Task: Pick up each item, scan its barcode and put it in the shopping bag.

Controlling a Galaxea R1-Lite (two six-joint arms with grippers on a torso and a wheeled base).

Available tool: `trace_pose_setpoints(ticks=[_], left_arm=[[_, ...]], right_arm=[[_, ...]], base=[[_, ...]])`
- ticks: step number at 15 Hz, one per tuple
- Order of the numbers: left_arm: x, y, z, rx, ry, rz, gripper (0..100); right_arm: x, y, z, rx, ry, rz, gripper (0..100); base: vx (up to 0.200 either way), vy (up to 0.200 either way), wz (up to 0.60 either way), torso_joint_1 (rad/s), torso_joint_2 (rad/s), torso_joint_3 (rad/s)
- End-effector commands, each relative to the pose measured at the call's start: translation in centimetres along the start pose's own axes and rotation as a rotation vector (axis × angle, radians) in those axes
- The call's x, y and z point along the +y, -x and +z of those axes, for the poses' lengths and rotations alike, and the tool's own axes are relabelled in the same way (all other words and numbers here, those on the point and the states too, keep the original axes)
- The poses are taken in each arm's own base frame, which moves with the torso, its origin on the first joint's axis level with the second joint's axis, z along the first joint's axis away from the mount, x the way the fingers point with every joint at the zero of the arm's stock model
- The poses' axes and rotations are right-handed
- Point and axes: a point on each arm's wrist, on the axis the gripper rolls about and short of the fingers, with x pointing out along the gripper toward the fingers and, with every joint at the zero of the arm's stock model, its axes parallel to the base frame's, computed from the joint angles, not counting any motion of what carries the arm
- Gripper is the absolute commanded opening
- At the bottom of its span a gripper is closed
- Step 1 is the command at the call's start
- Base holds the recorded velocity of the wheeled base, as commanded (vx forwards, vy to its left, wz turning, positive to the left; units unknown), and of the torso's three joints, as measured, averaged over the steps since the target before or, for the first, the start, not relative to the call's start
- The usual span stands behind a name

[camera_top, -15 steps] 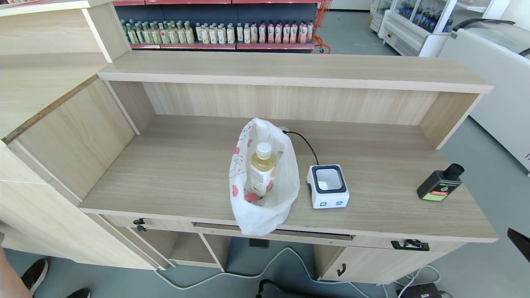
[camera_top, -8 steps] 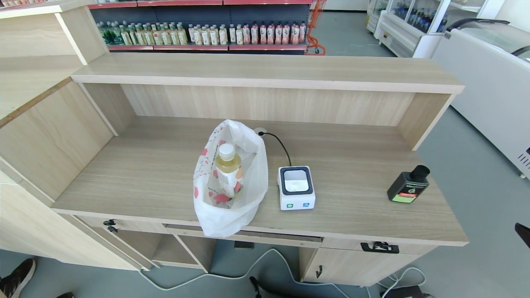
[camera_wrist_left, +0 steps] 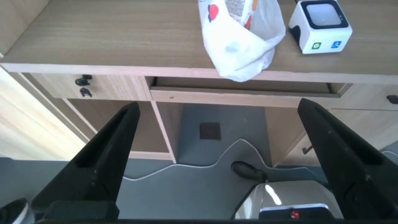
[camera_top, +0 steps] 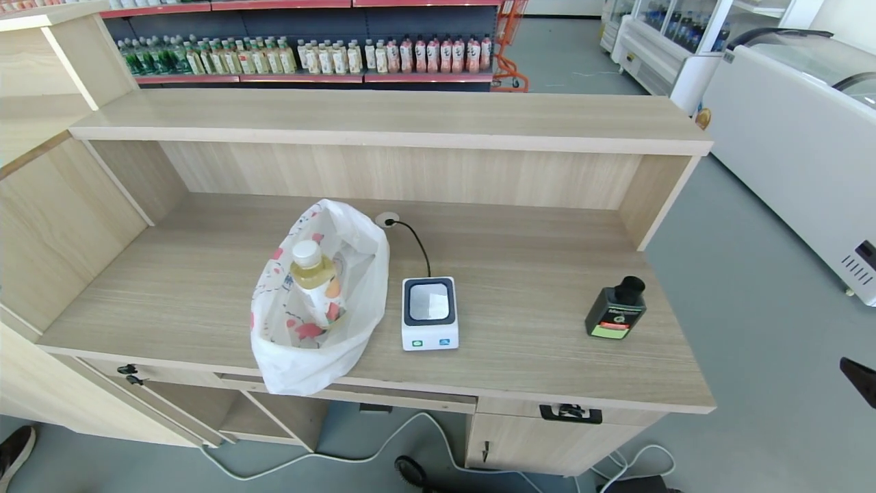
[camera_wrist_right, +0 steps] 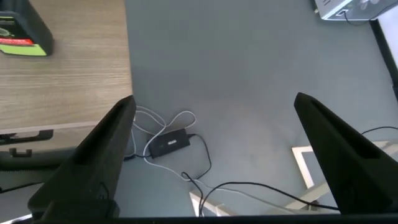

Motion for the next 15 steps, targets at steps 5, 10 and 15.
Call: trace_pose_setpoints(ticks=[5,10,15], left_arm=[[0.0,0.0,0.0,0.0,0.002,0.0,100],[0.0,0.0,0.0,0.0,0.002,0.0,100],[0.0,0.0,0.0,0.0,0.002,0.0,100]], right_arm=[[0.4,-0.5,-0.9,0.052,0.051,0.027,100],[1.8,-1.5,-1.5,0.101,0.086,0.117,100],[3.3,-4.4,-0.5,0.066,0.107,0.206,100]], base=[[0.0,-0.04,0.0,0.0,0.0,0.0],[0.0,0.0,0.0,0.0,0.0,0.0],[0.0,0.0,0.0,0.0,0.0,0.0]])
